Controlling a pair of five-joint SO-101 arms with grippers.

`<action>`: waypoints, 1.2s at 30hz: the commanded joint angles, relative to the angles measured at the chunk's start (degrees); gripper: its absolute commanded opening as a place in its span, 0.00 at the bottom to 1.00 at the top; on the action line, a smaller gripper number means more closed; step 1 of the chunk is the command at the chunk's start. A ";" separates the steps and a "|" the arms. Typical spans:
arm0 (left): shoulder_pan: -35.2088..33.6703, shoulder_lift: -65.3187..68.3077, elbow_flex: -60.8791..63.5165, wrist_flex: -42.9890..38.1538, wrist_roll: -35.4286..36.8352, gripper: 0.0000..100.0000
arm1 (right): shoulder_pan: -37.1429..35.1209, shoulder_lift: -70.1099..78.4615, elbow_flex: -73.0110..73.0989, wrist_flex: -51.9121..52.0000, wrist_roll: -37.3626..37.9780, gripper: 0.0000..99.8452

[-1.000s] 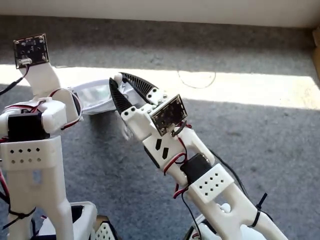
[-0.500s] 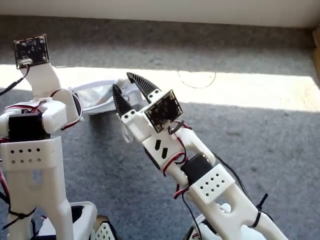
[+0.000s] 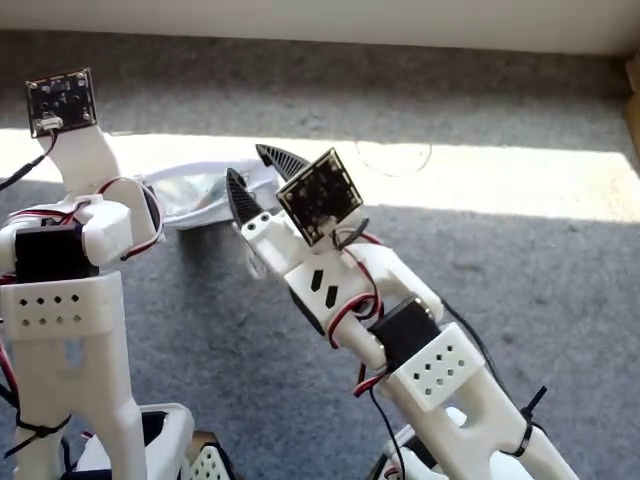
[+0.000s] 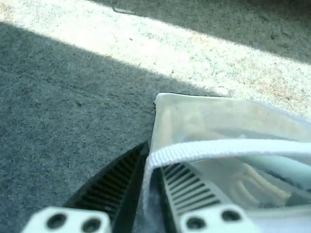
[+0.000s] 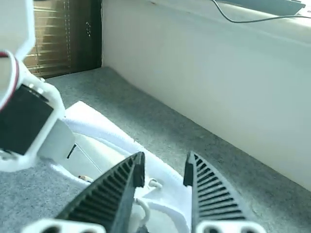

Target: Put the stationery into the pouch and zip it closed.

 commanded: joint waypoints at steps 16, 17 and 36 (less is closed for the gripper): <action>-0.92 0.13 0.22 -0.79 -0.53 0.03 | -4.88 -0.13 -3.47 0.22 -0.18 0.13; -0.92 0.13 0.22 -0.79 -0.53 0.03 | -4.88 -0.13 -3.38 0.22 -0.18 0.13; -0.92 0.13 0.40 -0.79 -0.53 0.03 | -4.62 -15.16 -3.47 6.90 8.44 0.08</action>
